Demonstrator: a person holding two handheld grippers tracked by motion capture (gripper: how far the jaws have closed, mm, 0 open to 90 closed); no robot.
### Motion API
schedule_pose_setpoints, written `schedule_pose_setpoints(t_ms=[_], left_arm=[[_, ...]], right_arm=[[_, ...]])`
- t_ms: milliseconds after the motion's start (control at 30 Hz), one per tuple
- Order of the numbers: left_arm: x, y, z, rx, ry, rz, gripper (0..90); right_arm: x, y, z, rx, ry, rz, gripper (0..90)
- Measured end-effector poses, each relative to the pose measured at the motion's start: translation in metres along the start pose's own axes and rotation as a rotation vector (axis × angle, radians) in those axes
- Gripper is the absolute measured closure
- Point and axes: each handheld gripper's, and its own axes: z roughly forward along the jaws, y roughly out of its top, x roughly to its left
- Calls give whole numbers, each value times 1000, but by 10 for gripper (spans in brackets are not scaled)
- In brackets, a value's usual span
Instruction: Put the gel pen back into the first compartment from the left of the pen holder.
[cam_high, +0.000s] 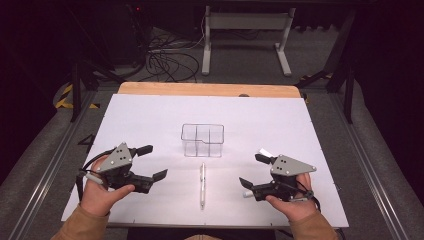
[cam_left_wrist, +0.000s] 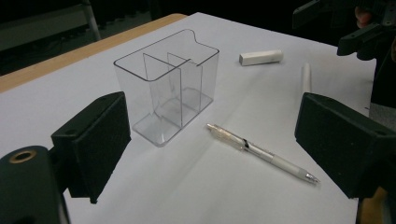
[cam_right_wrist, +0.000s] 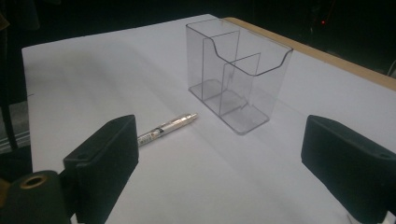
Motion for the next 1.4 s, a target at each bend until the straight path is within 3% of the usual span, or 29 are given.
schedule_pose_setpoints(t_ms=[200,367,1067,1400], left_arm=[[0,0,-3,9,6,20,81],[1,0,-8,-5,8,10,71],[2,-2,-13,6,35,8,68],[4,-3,-15,12,52,0,73]], right_arm=[[3,2,6,20,-4,4,174],[6,6,9,6,6,15,174],[19,23,35,24,56,-22,167],[21,27,42,29,59,-3,132]])
